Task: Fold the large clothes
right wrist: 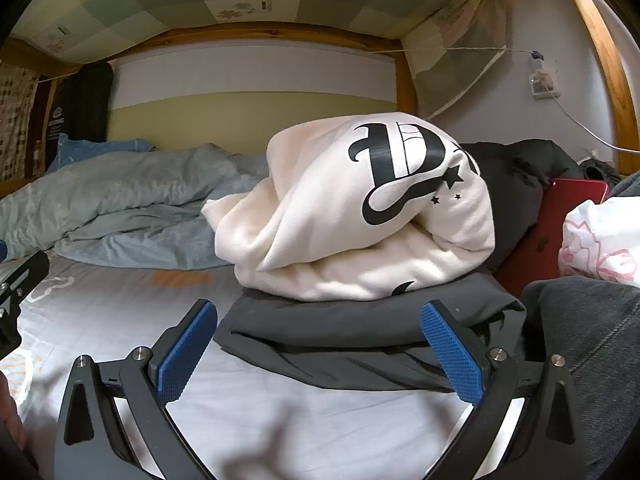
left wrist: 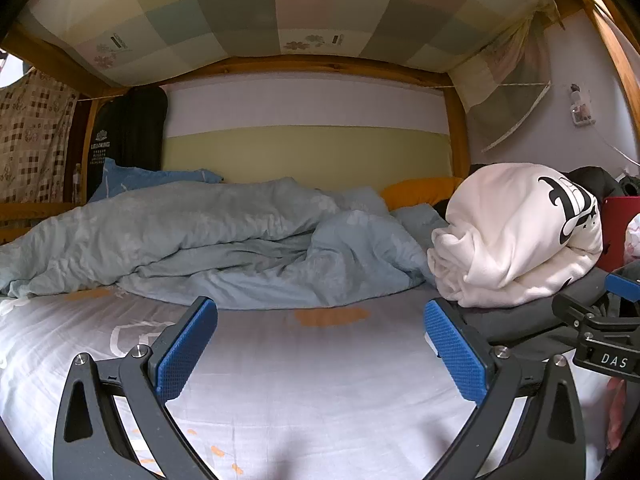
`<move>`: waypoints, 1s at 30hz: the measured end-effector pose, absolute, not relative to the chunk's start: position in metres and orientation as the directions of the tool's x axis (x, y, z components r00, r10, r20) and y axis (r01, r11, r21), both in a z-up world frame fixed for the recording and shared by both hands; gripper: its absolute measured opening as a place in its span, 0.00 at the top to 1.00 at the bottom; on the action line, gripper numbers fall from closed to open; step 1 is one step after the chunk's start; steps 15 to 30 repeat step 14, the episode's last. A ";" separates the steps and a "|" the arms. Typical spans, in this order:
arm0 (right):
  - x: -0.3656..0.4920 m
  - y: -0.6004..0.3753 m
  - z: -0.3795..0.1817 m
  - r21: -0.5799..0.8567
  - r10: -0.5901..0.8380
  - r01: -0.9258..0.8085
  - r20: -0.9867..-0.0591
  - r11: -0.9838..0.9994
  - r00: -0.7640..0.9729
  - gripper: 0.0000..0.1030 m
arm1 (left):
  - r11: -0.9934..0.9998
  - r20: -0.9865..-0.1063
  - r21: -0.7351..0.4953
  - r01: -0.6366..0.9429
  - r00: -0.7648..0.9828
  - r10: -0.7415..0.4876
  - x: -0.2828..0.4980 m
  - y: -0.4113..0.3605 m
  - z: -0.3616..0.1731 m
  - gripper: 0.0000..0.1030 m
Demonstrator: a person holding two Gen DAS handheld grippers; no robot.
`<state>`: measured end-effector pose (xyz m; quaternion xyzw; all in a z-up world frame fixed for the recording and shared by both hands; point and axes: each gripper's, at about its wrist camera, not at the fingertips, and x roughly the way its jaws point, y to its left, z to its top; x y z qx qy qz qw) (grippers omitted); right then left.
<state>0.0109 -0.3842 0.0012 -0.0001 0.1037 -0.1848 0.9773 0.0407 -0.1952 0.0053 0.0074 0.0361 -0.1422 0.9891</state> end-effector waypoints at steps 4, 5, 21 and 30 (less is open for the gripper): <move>0.012 -0.385 0.001 -0.038 -0.359 0.360 -0.205 0.932 0.910 0.00 | 0.960 -0.075 0.005 0.281 0.957 -0.280 0.041 -0.196 0.005 0.00; 0.012 -0.385 0.001 -0.038 -0.360 0.360 -0.206 0.932 0.910 0.00 | 0.960 -0.076 0.004 0.281 0.957 -0.280 0.042 -0.196 0.005 0.00; 0.017 -0.380 -0.001 -0.056 -0.359 0.356 -0.230 0.933 0.905 0.00 | 0.958 -0.085 0.012 0.288 0.954 -0.286 0.043 -0.194 0.004 0.00; 0.017 -0.380 -0.001 -0.056 -0.359 0.356 -0.230 0.933 0.905 0.00 | 0.958 -0.085 0.012 0.288 0.954 -0.286 0.043 -0.194 0.004 0.00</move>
